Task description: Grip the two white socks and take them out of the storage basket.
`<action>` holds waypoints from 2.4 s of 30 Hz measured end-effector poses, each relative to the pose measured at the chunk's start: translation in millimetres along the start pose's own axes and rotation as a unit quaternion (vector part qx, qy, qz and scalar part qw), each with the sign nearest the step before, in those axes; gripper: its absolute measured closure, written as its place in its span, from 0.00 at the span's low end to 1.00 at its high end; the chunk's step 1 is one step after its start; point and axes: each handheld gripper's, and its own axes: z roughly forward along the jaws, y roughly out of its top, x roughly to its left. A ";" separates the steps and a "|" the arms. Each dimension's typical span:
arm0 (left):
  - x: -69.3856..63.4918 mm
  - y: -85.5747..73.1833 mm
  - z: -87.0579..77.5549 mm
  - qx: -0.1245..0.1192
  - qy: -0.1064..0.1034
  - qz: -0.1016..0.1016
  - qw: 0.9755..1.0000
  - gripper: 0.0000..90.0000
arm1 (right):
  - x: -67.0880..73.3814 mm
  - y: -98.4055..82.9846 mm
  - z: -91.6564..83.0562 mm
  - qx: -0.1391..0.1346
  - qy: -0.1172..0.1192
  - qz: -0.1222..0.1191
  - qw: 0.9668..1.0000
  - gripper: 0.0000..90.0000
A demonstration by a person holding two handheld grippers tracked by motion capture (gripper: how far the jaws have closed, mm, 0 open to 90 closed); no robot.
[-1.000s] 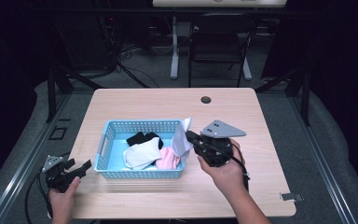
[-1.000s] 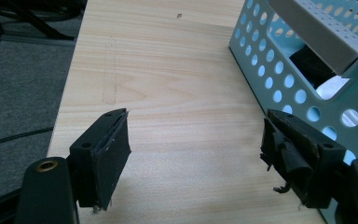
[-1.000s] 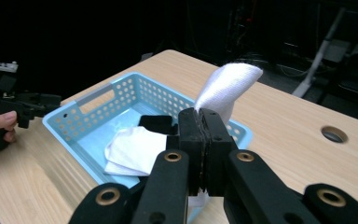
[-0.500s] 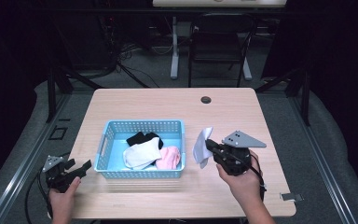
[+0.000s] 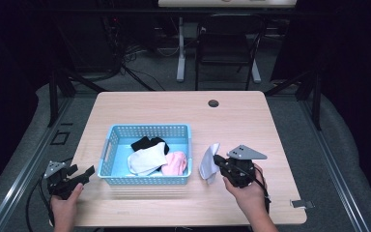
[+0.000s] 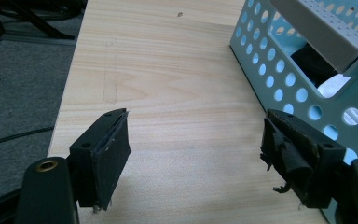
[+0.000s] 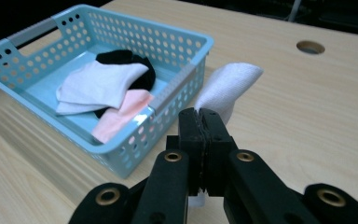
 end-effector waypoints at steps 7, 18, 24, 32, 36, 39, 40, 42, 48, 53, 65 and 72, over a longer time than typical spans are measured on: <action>-0.5 -0.3 0.7 -0.001 -0.001 0.000 1.000 0.26 | -18.6 -21.9 0.9 0.009 -0.014 0.035 0.999 0.99; -0.9 -0.5 1.2 -0.001 0.000 0.001 1.000 0.26 | -53.0 -54.5 7.3 0.029 -0.065 0.069 0.995 0.99; -0.6 -0.4 1.3 -0.001 0.000 0.001 1.000 0.26 | -70.8 -64.6 13.3 0.038 -0.072 0.113 0.990 0.99; -0.9 -0.3 1.1 -0.001 -0.001 0.002 1.000 0.26 | -74.9 -72.6 15.6 0.043 -0.083 0.122 0.988 0.92; -0.9 -0.4 1.3 -0.001 -0.001 0.001 1.000 0.26 | -73.5 -72.8 12.9 0.020 -0.095 0.107 0.990 0.74; -0.7 -0.1 0.7 0.002 -0.001 0.001 1.000 0.26 | -71.1 -72.4 12.1 0.013 -0.097 0.103 0.990 0.70; -0.7 -0.4 0.9 -0.001 -0.001 0.000 1.000 0.26 | -69.9 -71.9 12.5 0.011 -0.096 0.101 0.990 0.69; -0.5 -0.5 0.8 -0.001 0.000 -0.001 1.000 0.26 | -66.5 -69.4 12.7 0.012 -0.094 0.096 0.991 0.68; -0.2 -0.6 0.5 0.000 0.000 -0.002 1.000 0.26 | -52.9 -57.0 16.3 0.013 -0.069 0.076 0.995 0.64; 0.5 -0.4 -0.1 0.000 -0.001 -0.004 1.000 0.26 | -33.9 -35.7 21.9 0.021 -0.044 0.043 0.998 0.61; 1.1 0.0 -0.7 -0.001 -0.001 -0.005 1.000 0.26 | 6.8 25.2 50.4 0.054 0.012 -0.001 0.998 0.60; 1.2 0.1 -0.5 -0.001 -0.001 -0.004 1.000 0.26 | 22.6 49.7 69.4 0.068 0.024 -0.009 0.997 0.63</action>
